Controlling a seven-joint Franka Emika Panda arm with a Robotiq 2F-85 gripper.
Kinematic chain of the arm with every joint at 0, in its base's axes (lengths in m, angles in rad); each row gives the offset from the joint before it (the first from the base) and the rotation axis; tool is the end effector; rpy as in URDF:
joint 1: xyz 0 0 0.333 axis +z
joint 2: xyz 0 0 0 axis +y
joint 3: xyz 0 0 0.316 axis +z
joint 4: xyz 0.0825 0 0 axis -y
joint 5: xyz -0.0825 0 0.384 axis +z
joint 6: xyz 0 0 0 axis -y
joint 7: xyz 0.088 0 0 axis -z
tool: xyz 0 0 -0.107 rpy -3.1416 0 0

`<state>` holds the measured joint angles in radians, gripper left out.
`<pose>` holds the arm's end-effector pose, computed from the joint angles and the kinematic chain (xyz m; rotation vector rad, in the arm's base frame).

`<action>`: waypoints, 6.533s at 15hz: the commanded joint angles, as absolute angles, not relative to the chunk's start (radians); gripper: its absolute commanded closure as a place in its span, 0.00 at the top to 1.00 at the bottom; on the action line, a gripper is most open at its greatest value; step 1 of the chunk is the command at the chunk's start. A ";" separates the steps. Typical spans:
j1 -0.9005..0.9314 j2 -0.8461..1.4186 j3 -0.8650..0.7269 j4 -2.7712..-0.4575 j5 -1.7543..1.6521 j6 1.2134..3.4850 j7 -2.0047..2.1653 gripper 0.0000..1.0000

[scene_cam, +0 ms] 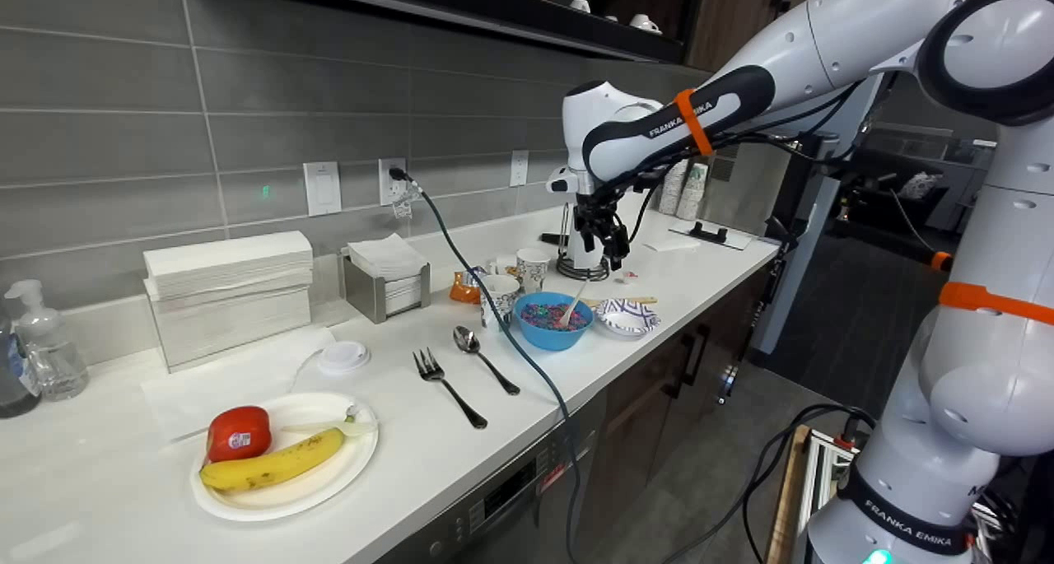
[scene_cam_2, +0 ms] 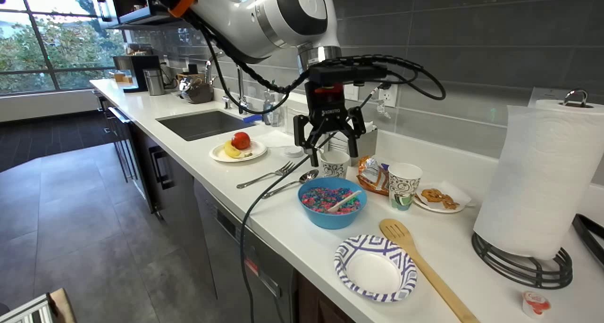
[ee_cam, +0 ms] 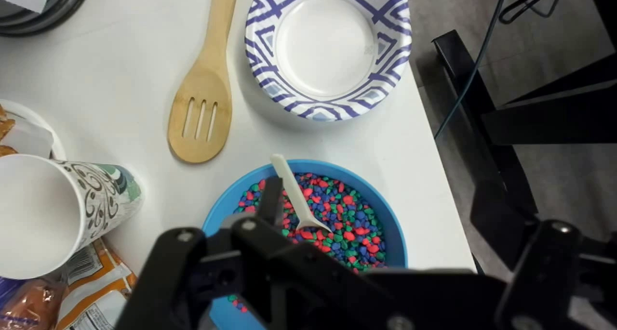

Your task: Use the white spoon to put some cereal from the blue bowl inside the coffee cup on the right.

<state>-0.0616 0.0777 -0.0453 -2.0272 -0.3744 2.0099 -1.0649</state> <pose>0.5534 -0.0809 0.4060 2.4374 1.5535 -0.3841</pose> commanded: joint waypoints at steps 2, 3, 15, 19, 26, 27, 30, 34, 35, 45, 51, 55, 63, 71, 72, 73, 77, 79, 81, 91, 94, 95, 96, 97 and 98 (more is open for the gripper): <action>-0.062 0.078 -0.045 -2.024 -0.374 2.007 -1.068 1.00; -0.060 0.093 -0.043 -2.014 -0.370 1.993 -1.068 1.00; -0.055 0.277 -0.036 -1.951 -0.432 2.102 -0.955 1.00; -0.052 0.330 -0.038 -1.906 -0.452 2.094 -0.949 1.00; -0.048 0.405 -0.045 -1.843 -0.480 2.031 -0.915 0.63; -0.049 0.414 -0.045 -1.837 -0.483 2.030 -0.917 0.54; -0.049 0.434 -0.047 -1.824 -0.492 2.031 -0.912 0.47; -0.047 0.436 -0.045 -1.817 -0.492 2.021 -0.910 0.47; -0.047 0.432 -0.044 -1.816 -0.489 2.017 -0.912 0.47; -0.039 0.418 -0.041 -1.802 -0.498 1.962 -0.910 0.03; -0.061 0.391 -0.038 -1.831 -0.471 2.004 -0.924 0.03; -0.100 0.360 -0.028 -1.882 -0.400 2.068 -0.952 0.03; -0.162 0.308 -0.027 -2.000 -0.253 2.282 -0.989 0.03; -0.203 0.255 -0.033 -2.062 -0.135 2.395 -1.101 0.03; -0.208 0.252 -0.034 -2.071 -0.124 2.402 -1.122 0.03; -0.213 0.250 -0.032 -2.079 -0.108 2.410 -1.147 0.03; -0.241 0.246 -0.020 -2.103 0.010 2.428 -1.284 0.03; -0.261 0.244 -0.015 -2.105 0.091 2.422 -1.363 0.03; -0.278 0.238 -0.016 -2.102 0.165 2.408 -1.431 0.03; -0.250 0.159 -0.038 -2.066 0.254 2.291 -1.477 0.03; -0.223 0.128 -0.042 -2.050 0.247 2.252 -1.447 0.03; -0.215 0.122 -0.044 -2.039 0.247 2.236 -1.434 0.03; -0.207 0.118 -0.046 -2.031 0.242 2.226 -1.420 0.03; -0.200 0.116 -0.048 -2.019 0.241 2.220 -1.400 0.03; -0.193 0.116 -0.048 -2.007 0.239 2.214 -1.378 0.03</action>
